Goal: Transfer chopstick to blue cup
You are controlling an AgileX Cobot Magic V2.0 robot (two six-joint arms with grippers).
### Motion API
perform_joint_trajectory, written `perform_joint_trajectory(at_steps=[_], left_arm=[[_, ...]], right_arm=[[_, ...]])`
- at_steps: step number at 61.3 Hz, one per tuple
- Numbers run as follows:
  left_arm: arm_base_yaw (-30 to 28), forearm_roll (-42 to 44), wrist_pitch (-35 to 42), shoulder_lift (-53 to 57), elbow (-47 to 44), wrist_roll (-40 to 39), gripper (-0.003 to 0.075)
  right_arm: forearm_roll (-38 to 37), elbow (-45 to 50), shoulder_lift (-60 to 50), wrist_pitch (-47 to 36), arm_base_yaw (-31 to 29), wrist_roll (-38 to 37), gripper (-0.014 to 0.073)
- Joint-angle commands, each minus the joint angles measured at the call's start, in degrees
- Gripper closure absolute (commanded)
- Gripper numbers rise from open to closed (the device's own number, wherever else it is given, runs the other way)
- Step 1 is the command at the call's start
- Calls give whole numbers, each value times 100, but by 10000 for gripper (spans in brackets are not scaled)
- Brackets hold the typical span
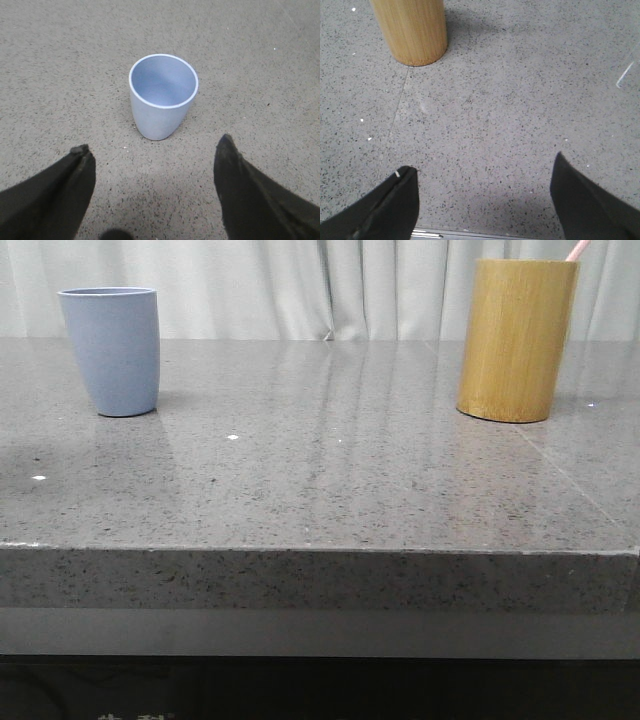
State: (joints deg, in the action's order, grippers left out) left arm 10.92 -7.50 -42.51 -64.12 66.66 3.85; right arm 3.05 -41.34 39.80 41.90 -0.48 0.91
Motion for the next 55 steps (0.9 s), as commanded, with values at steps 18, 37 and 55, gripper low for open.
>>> perform_joint_trajectory(at_steps=[18,37,55], left_arm=[[53,355,-806,-2017,2227,14,218],[53,585,-1621,-3457,3593,14,220],[53,589,-1986,-4186,4207,14,337]], right_arm=[[30,-186,10,-298,12,54,30],[30,-186,10,-280,12,54,30],[30,-186,10,-280,12,54,30]])
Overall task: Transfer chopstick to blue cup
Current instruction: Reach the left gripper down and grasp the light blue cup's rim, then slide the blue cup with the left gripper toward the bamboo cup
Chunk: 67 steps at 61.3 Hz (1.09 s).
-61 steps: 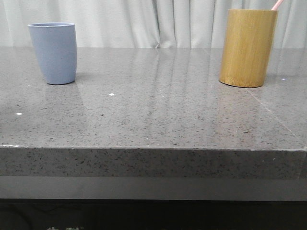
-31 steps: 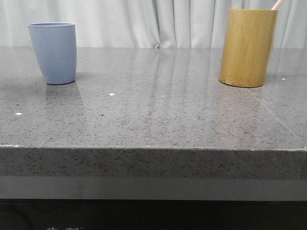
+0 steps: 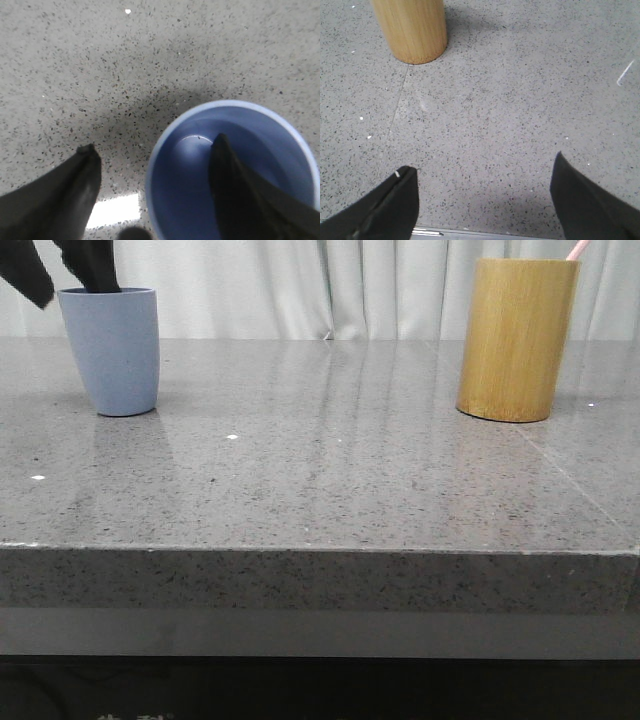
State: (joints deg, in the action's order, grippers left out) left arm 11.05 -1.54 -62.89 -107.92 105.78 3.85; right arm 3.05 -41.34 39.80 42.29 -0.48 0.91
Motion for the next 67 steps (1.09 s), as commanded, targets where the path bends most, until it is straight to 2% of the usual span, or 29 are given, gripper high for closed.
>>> perform_joint_trajectory(at_steps=[1,5,6,17,27,46,67], left_arm=[[41,-8,40,181,310,14,348],[41,-8,40,156,310,14,395],[41,-8,40,146,310,14,430],[41,-8,27,146,310,14,620],[56,-33,27,146,310,14,741],[719,-45,17,65,523,14,739],[1495,-405,-419,-466,1814,14,739]], right_arm=[[30,-186,10,-319,12,54,30],[30,-186,10,-319,12,54,30],[30,-186,10,-319,12,54,30],[30,-186,10,-319,12,54,30],[30,-186,10,-329,12,54,30],[30,-186,10,-394,12,54,30],[30,-186,10,-394,12,54,30]])
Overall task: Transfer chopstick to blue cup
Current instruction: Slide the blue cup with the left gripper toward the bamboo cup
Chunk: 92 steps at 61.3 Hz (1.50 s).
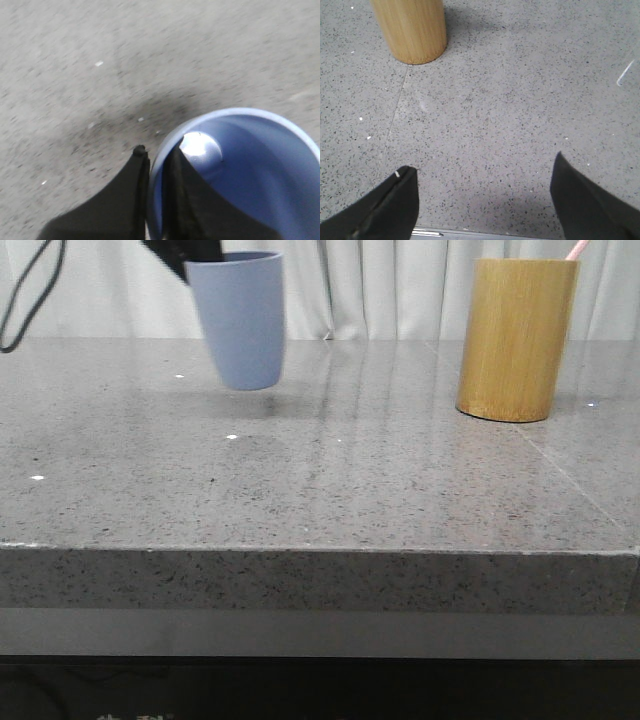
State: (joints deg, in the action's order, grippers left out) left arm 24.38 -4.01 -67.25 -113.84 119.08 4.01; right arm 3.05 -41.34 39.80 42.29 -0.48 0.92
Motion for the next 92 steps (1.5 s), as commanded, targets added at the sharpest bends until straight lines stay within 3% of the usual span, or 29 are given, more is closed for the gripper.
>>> perform_joint_trajectory(at_steps=[1,19,49,54,63,69,92], left_arm=[[174,-158,-1,83,551,-2,739],[534,-158,-348,-595,1497,-2,739],[654,-158,-239,-813,1545,-12,732],[654,-158,-239,-813,1545,-12,669],[654,-158,-233,-813,1545,-12,449],[654,-158,-217,-813,1545,-12,357],[654,-221,-130,-540,1545,-12,407]], right_arm=[[30,-186,10,-394,12,53,30],[30,-186,10,-394,12,53,30],[35,-186,10,-388,12,53,30],[35,-186,10,-388,12,53,30],[35,-186,10,-388,12,53,30],[41,-186,10,-388,12,53,30],[46,-186,10,-388,12,53,30]])
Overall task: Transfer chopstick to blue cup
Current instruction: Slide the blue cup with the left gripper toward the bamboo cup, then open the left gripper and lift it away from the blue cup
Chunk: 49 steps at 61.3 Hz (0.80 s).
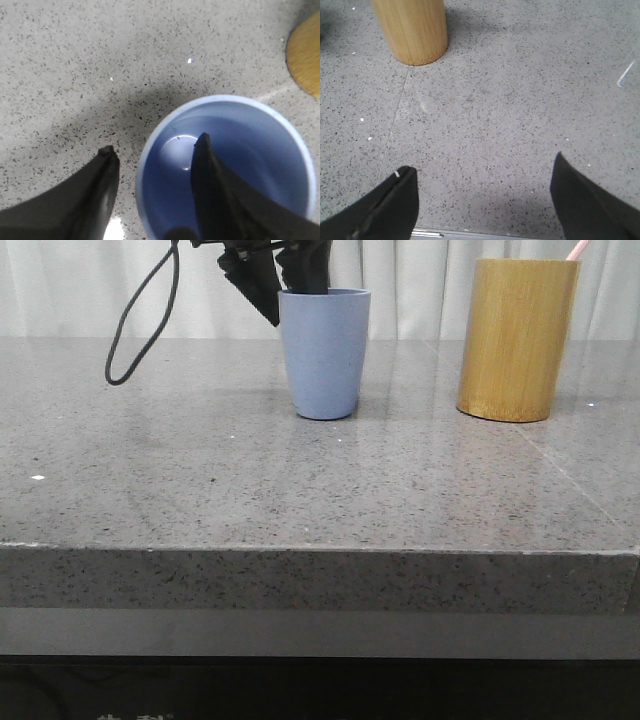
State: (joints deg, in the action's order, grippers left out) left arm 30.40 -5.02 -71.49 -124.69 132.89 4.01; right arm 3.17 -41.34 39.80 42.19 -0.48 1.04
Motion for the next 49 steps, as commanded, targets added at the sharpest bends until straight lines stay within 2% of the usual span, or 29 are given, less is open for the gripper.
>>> perform_joint_trajectory(at_steps=[1,24,37,49], left_arm=[[52,-120,294,561,164,-12,409],[52,-556,294,1477,11,-12,479],[-41,-397,300,2447,-972,0,514],[-313,-296,329,3269,-1891,0,533]], right_arm=[[33,-186,10,-378,12,41,30],[33,-186,10,-437,12,41,30],[27,-186,22,-839,6,28,30],[56,-346,385,-996,-170,-288,30]])
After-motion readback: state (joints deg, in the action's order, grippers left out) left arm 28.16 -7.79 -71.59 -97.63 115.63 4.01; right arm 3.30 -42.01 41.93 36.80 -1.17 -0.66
